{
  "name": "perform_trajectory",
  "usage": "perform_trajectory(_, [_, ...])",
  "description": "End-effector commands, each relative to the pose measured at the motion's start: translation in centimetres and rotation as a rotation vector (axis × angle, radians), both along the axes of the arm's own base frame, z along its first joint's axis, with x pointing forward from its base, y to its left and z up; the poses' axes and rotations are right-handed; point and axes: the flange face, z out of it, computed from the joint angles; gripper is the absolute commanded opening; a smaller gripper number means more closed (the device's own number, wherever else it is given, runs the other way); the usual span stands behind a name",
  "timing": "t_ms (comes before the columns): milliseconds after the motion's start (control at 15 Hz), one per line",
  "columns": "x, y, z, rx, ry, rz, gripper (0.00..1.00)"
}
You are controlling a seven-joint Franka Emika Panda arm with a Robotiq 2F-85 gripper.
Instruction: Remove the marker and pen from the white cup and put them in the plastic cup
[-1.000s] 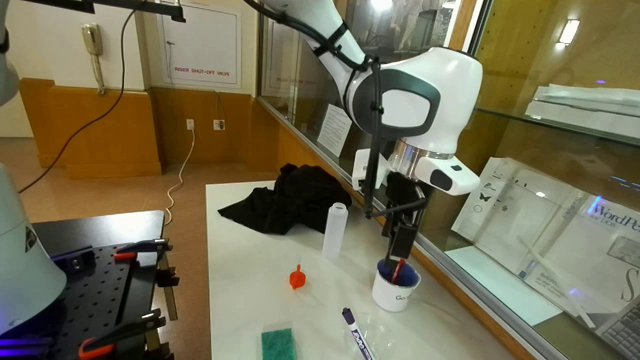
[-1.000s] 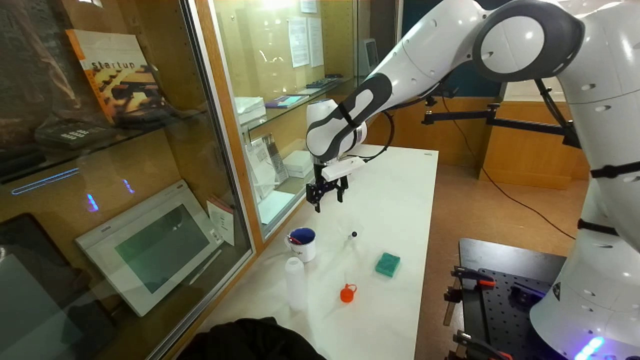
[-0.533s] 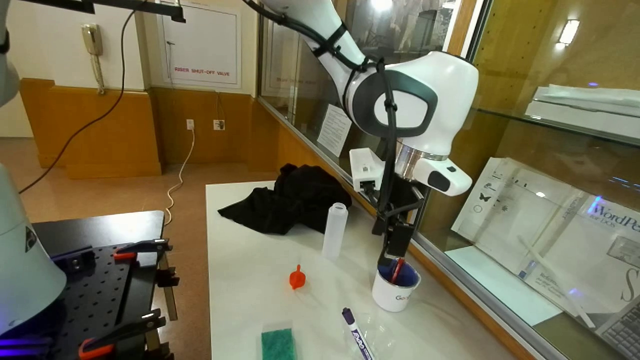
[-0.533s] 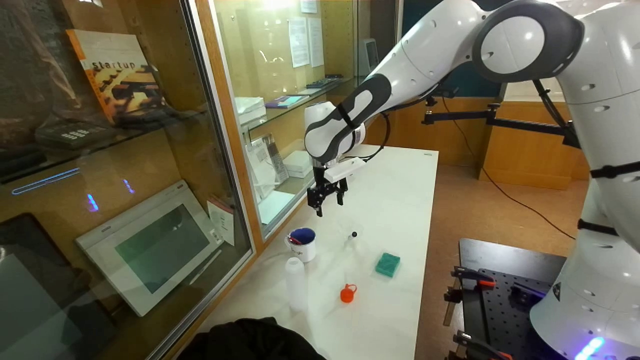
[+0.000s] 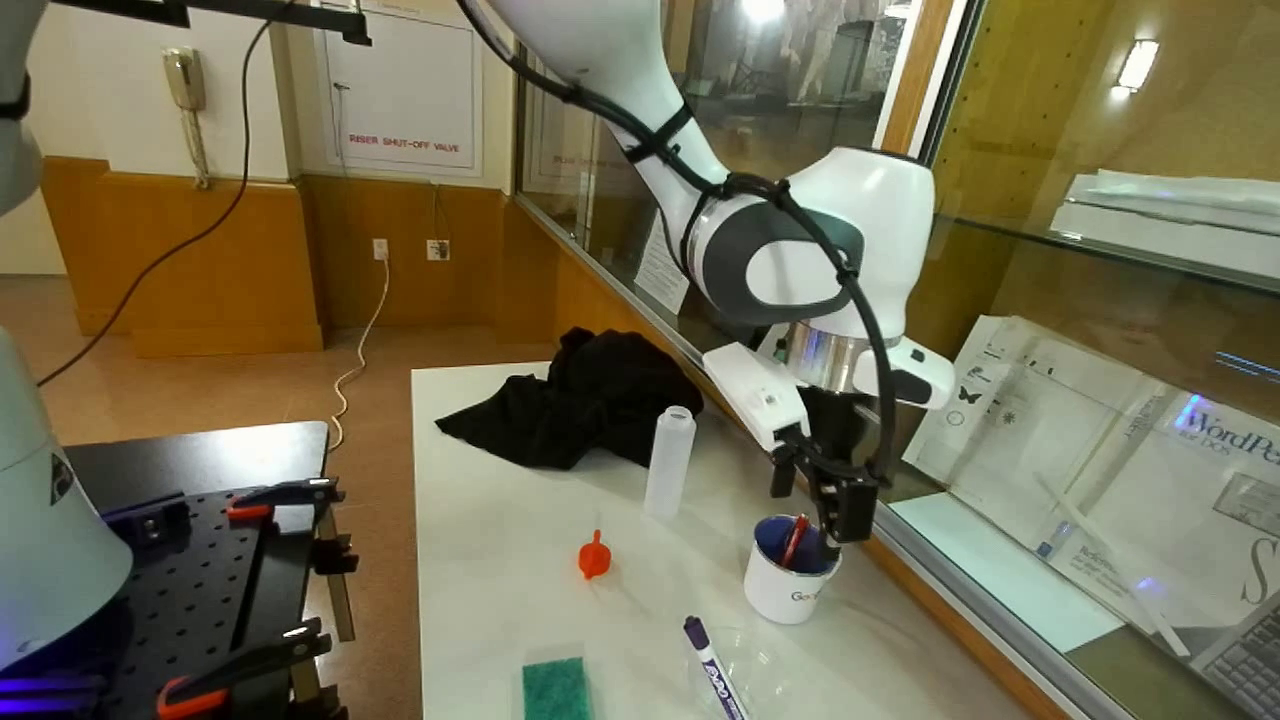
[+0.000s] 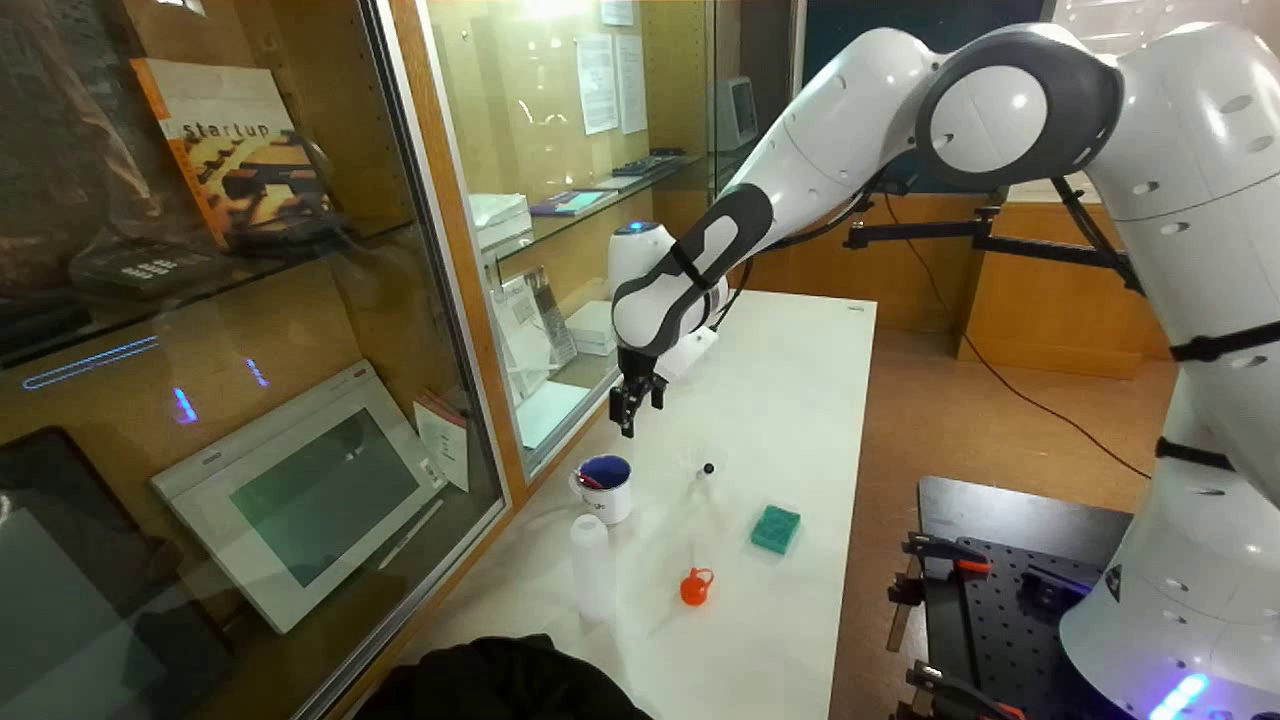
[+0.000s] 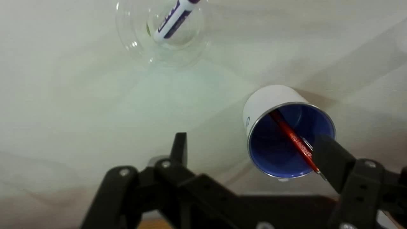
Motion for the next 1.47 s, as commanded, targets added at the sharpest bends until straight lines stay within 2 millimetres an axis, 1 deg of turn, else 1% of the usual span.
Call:
perform_trajectory(0, [1.6, 0.0, -1.6, -0.019, -0.064, 0.186, 1.00])
perform_trajectory(200, [1.8, 1.1, -2.6, -0.028, -0.107, 0.344, 1.00])
perform_trajectory(400, [2.1, 1.8, -2.8, -0.027, -0.162, 0.498, 1.00])
perform_trajectory(600, [2.5, 2.2, -3.2, -0.015, -0.178, 0.581, 1.00])
perform_trajectory(800, [2.6, 2.2, -3.9, 0.004, -0.161, 0.621, 0.87])
perform_trajectory(867, [2.7, 2.2, -4.2, 0.005, -0.156, 0.631, 0.81])
perform_trajectory(1067, [3.0, 2.2, -5.1, 0.002, -0.145, 0.641, 0.71])
perform_trajectory(1133, [3.2, 2.3, -5.3, 0.001, -0.143, 0.644, 0.64])
perform_trajectory(1200, [3.3, 2.3, -5.5, 0.001, -0.143, 0.648, 0.63])
perform_trajectory(1267, [3.5, 2.4, -5.7, 0.002, -0.142, 0.649, 0.63])
perform_trajectory(1333, [3.7, 2.4, -5.9, 0.002, -0.143, 0.648, 0.55])
perform_trajectory(1400, [3.9, 2.5, -6.0, 0.003, -0.144, 0.649, 0.50])
